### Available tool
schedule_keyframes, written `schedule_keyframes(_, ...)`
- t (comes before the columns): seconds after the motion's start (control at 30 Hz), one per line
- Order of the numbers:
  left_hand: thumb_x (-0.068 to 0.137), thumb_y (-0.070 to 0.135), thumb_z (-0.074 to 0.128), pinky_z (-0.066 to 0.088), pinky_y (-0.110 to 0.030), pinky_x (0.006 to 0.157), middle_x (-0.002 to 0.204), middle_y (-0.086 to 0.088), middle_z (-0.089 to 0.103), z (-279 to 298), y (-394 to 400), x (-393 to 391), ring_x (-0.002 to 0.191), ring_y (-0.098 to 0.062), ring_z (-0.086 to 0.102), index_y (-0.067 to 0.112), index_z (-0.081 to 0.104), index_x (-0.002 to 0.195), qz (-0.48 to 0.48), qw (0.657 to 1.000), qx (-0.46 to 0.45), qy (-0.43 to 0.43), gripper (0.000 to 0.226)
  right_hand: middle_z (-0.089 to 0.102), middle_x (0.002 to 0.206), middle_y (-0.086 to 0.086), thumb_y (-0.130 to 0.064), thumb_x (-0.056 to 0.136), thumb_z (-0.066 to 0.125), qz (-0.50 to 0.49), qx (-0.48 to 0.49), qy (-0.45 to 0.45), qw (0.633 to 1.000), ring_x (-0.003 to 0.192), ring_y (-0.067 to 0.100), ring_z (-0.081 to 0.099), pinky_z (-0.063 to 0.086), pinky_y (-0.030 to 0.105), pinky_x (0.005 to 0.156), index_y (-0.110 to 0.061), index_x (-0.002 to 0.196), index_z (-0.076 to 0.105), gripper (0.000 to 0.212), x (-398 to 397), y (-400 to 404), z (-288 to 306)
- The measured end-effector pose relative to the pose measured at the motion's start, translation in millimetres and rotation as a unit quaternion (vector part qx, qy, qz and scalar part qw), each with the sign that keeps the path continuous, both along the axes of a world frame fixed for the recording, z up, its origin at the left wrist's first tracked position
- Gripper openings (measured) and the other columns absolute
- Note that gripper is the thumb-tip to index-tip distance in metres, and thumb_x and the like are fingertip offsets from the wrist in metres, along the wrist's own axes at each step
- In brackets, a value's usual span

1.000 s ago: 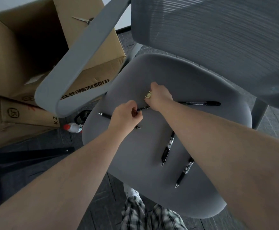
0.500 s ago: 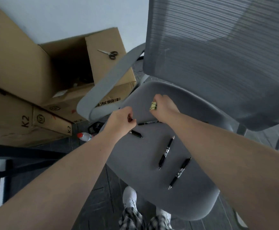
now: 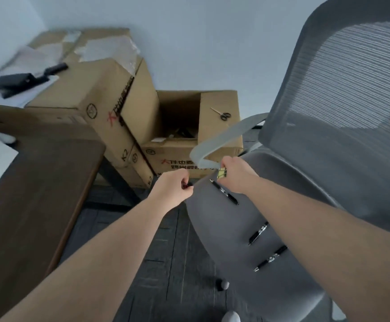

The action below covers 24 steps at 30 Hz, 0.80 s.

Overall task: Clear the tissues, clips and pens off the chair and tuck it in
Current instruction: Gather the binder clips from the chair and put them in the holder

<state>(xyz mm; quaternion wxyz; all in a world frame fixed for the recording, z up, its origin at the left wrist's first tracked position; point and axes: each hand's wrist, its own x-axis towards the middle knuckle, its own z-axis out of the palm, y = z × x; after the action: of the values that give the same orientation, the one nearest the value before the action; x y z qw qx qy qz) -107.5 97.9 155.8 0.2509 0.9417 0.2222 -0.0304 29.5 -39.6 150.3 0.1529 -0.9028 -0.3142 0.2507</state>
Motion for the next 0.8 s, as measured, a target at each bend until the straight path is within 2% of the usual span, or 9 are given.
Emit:
schedule_keyframes(0.13,0.086,0.022,0.062,0.035,-0.022,0.053,0.064,0.002,0.050,19.0,27.8,-72.6,0.063,-0.019,0.049,0.006,0.052,0.084,0.053,0.998,0.009,-0.012,0.020,0.054,0.117,0.015,-0.026,0.089,0.065,0.088,-0.012,-0.014,0.996,0.100,0.031,0.055,0.047,0.036,0.078,-0.006,0.124,0.048,0.043,-55.9,39.2,29.6)
schedule_keyframes(0.27,0.088,0.025,0.062,0.034,-0.019,0.051,0.064,0.003,0.050,43.9,54.9,-161.7,0.058,-0.014,0.048,0.010,0.051,0.085,0.108,0.994,0.027,-0.011,0.019,0.054,0.117,0.016,-0.026,0.087,0.067,0.137,0.008,-0.019,0.990,0.088,0.026,0.049,0.041,0.031,0.070,-0.006,0.123,0.049,0.045,-130.3,85.0,54.6)
schedule_keyframes(0.47,0.087,0.023,0.062,0.041,-0.025,0.053,0.066,0.000,0.054,74.6,86.1,-331.9,0.051,-0.014,0.047,0.005,0.053,0.086,0.228,0.973,0.029,-0.021,0.019,0.055,0.118,0.015,-0.027,0.086,0.068,0.227,0.035,-0.029,0.973,0.099,0.028,0.054,0.038,0.031,0.072,-0.006,0.123,0.050,0.046,-277.0,146.4,88.2)
schedule_keyframes(0.57,0.086,0.022,0.063,0.038,-0.022,0.049,0.061,0.005,0.049,87.7,90.2,-418.9,0.046,-0.008,0.042,0.005,0.054,0.087,0.282,0.958,0.029,-0.032,0.019,0.056,0.117,0.014,-0.029,0.086,0.068,0.271,0.044,-0.030,0.961,0.091,0.024,0.050,0.039,0.031,0.071,-0.008,0.121,0.049,0.045,-357.2,171.5,101.0)
schedule_keyframes(0.63,0.086,0.022,0.064,0.038,-0.021,0.048,0.066,0.002,0.052,95.3,91.6,-468.7,0.047,-0.007,0.043,0.004,0.055,0.087,0.308,0.950,0.035,-0.030,0.020,0.057,0.115,0.012,-0.030,0.086,0.068,0.298,0.056,-0.027,0.952,0.089,0.021,0.052,0.040,0.029,0.071,-0.010,0.119,0.049,0.043,-406.3,186.2,107.9)
schedule_keyframes(0.8,0.084,0.019,0.064,0.042,-0.022,0.047,0.065,0.003,0.052,108.7,104.8,-573.0,0.048,-0.020,0.053,0.007,0.055,0.086,0.393,0.918,0.014,-0.045,0.015,0.059,0.115,0.010,-0.029,0.086,0.069,0.362,0.084,-0.017,0.928,0.092,0.020,0.052,0.043,0.027,0.076,-0.012,0.119,0.050,0.042,-513.8,220.8,121.1)
